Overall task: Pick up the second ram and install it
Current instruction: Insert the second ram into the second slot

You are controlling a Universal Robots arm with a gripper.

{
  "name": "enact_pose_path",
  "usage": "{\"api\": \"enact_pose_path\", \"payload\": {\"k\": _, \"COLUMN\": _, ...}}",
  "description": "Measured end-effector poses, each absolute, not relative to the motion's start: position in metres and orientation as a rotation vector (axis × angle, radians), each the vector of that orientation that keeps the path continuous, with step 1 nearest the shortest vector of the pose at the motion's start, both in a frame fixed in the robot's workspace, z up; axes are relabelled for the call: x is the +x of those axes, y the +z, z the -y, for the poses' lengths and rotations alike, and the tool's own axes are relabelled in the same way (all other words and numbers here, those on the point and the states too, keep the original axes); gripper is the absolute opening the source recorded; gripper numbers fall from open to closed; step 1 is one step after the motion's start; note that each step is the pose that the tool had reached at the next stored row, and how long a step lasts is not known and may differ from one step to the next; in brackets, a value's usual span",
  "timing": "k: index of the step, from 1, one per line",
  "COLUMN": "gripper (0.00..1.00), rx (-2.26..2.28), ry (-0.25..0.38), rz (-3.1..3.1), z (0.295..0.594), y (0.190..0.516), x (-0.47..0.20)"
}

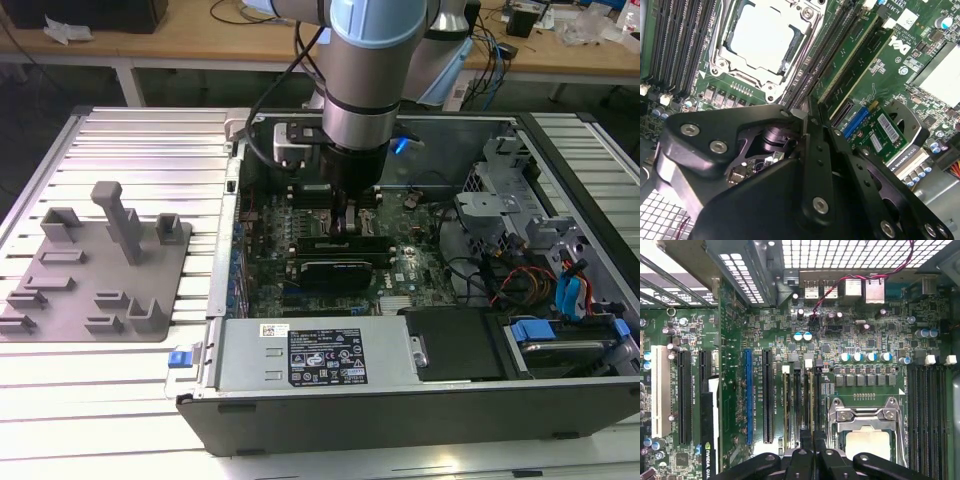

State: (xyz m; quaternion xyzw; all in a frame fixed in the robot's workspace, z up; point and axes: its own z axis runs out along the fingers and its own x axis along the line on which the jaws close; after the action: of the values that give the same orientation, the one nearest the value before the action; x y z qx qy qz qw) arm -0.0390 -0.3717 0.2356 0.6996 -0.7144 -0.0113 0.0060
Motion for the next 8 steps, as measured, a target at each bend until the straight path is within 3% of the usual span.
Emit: {"api": "enact_pose_path", "payload": {"k": 8, "gripper": 0.09, "rx": 2.190, "ry": -0.036, "rz": 2.236, "z": 0.3714, "y": 0.2320, "x": -0.0390}}
